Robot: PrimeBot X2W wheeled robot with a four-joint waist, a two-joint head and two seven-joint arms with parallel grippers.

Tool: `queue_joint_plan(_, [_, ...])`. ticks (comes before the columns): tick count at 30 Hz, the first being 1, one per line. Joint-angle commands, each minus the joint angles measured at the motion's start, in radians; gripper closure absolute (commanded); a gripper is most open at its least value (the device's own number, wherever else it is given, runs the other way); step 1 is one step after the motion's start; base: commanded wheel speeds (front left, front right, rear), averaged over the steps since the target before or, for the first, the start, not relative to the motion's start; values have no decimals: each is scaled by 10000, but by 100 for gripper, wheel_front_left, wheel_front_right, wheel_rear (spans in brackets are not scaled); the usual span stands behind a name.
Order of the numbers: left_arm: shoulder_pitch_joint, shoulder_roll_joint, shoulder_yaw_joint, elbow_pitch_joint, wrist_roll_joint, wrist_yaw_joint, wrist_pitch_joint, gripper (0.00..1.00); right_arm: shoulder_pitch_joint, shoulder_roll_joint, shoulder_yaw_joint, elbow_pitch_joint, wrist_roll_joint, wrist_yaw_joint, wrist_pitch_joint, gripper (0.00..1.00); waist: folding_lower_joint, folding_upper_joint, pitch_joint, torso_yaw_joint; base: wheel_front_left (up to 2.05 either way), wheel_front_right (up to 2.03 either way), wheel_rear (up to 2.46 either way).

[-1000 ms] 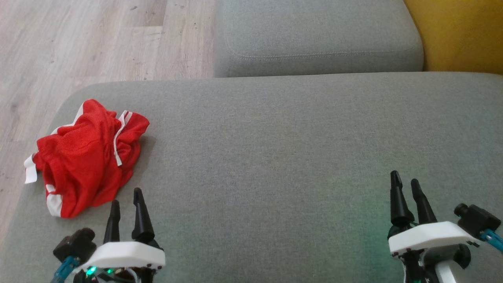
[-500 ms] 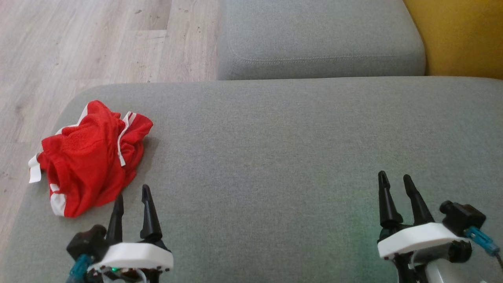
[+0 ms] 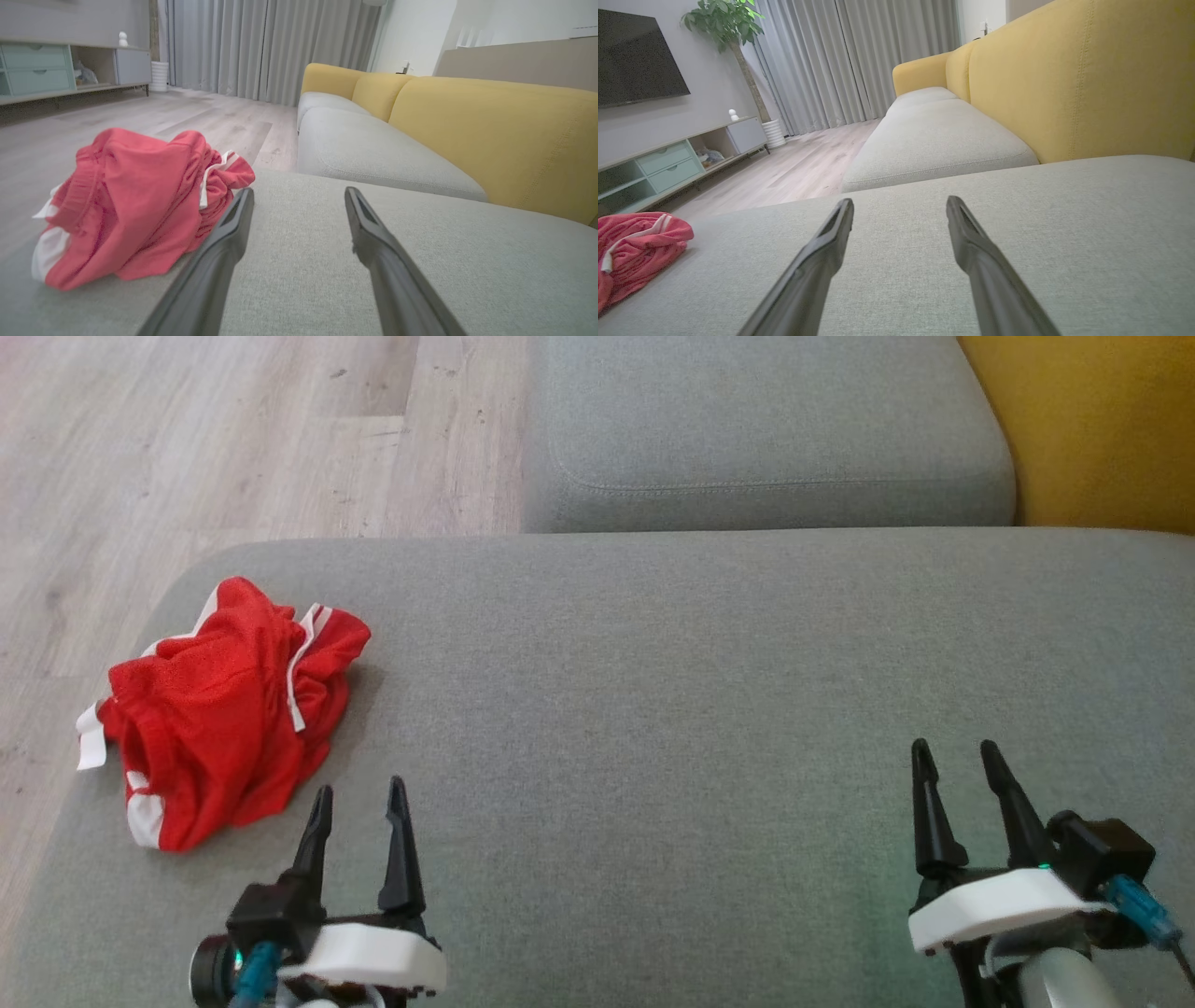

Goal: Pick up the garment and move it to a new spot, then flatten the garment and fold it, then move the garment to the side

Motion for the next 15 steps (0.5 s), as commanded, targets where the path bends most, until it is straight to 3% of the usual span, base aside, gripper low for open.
queue_joint_plan(1, [-616, 48, 152, -454, 479, 18, -164, 0, -384, -81, 99, -314, -427, 67, -179, 0, 0, 0, 26, -29, 0, 0, 0])
queue_joint_plan(15, [-623, 54, -53, -562, 2223, 156, -579, 0, -269, -89, 98, -240, -2052, 75, -591, 0, 0, 0, -30, -122, 0, 0, 0])
